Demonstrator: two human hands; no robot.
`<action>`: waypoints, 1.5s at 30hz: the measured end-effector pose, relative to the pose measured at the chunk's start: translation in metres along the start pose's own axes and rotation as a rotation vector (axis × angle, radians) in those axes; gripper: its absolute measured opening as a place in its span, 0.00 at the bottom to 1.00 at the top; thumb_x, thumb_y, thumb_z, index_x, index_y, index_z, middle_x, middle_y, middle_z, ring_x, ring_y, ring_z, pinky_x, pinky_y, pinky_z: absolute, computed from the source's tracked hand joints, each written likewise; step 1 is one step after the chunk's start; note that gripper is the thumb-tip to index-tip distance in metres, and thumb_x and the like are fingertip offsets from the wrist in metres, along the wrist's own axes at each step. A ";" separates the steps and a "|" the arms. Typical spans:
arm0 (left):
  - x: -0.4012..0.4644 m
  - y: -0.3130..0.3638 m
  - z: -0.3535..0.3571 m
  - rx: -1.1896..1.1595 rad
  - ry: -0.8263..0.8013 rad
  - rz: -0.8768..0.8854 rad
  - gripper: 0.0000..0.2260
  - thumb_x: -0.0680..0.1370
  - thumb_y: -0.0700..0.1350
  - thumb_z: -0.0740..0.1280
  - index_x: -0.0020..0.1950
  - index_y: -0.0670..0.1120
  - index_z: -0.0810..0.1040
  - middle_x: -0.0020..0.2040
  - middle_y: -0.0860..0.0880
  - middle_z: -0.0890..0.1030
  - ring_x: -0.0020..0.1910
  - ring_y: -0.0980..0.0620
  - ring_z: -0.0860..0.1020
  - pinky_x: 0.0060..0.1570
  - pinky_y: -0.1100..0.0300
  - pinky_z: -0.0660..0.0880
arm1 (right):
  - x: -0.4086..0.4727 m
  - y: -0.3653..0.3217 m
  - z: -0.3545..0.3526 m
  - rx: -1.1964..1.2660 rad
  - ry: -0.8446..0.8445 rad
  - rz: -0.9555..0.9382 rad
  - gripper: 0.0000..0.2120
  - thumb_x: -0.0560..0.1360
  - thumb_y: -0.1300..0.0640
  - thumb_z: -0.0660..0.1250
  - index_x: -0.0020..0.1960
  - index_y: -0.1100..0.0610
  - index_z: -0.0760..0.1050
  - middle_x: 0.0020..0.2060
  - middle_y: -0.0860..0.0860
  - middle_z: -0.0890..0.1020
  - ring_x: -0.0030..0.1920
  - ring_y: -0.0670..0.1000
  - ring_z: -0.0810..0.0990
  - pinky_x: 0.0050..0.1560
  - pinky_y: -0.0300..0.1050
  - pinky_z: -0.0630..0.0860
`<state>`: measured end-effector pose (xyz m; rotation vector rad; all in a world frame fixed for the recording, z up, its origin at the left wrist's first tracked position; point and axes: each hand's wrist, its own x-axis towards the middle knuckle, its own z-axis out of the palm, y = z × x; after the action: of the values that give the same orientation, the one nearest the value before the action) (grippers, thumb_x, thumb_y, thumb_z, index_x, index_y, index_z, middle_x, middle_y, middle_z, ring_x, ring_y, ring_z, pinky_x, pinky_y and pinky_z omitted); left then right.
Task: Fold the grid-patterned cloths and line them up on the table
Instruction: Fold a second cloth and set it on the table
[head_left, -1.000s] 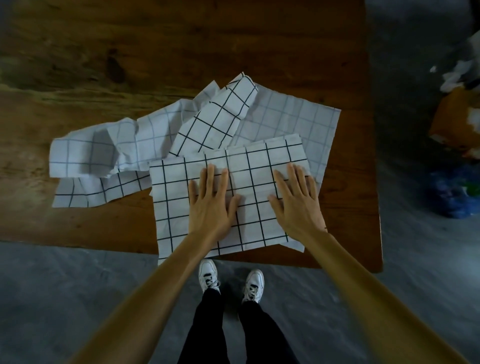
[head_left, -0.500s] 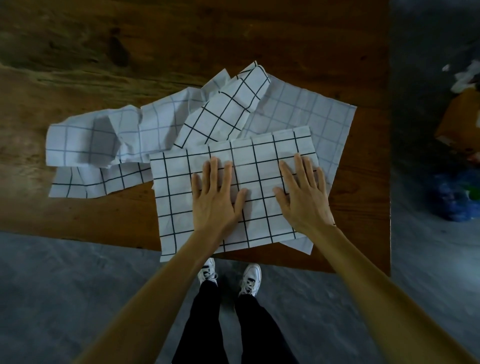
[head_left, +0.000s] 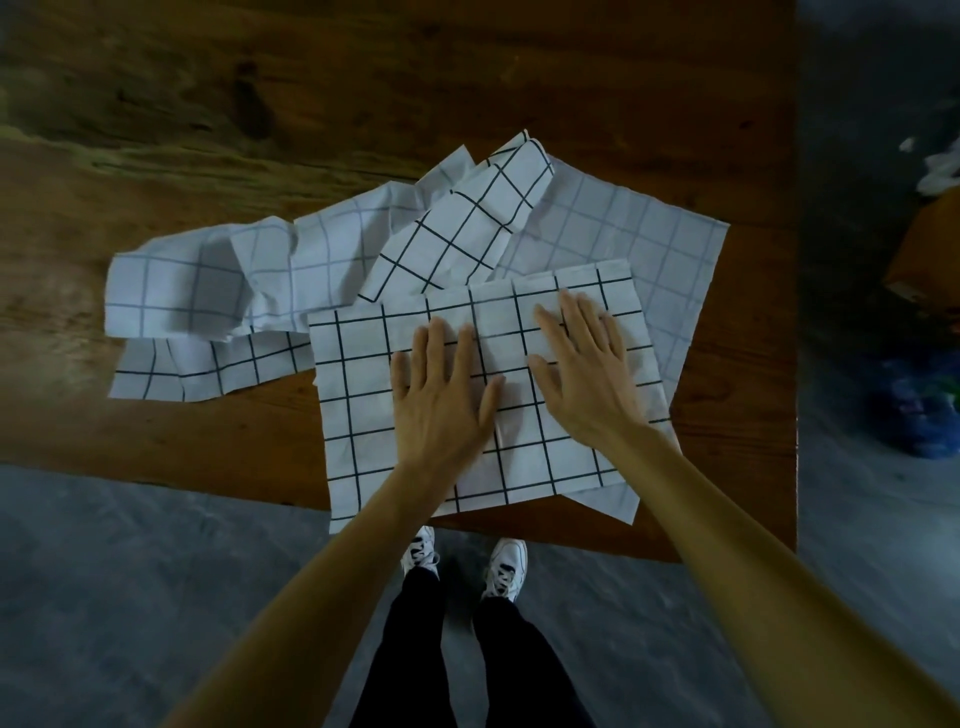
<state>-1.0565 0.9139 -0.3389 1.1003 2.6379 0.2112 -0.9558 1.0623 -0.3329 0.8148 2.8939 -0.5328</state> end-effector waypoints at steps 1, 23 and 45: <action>0.005 0.001 -0.003 -0.021 0.037 -0.007 0.29 0.80 0.63 0.47 0.77 0.49 0.52 0.77 0.43 0.53 0.76 0.44 0.49 0.74 0.46 0.46 | 0.007 -0.002 0.000 0.018 0.011 -0.004 0.28 0.81 0.43 0.45 0.78 0.54 0.54 0.78 0.56 0.51 0.78 0.54 0.45 0.76 0.52 0.41; 0.074 -0.031 -0.027 -0.195 0.244 0.107 0.11 0.80 0.51 0.61 0.53 0.44 0.75 0.51 0.43 0.74 0.54 0.44 0.70 0.54 0.57 0.57 | 0.078 -0.005 -0.016 0.019 0.153 -0.007 0.12 0.80 0.48 0.59 0.53 0.53 0.77 0.54 0.52 0.72 0.60 0.55 0.66 0.66 0.50 0.56; 0.096 -0.029 -0.035 -0.171 0.258 0.238 0.06 0.77 0.41 0.64 0.46 0.43 0.81 0.41 0.45 0.82 0.47 0.42 0.75 0.53 0.51 0.58 | 0.081 0.008 -0.015 -0.030 0.178 0.008 0.14 0.81 0.48 0.55 0.50 0.51 0.79 0.53 0.51 0.74 0.61 0.54 0.66 0.67 0.51 0.56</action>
<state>-1.1514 0.9610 -0.3309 1.4072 2.6353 0.6557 -1.0207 1.1137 -0.3356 0.9141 3.0492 -0.4348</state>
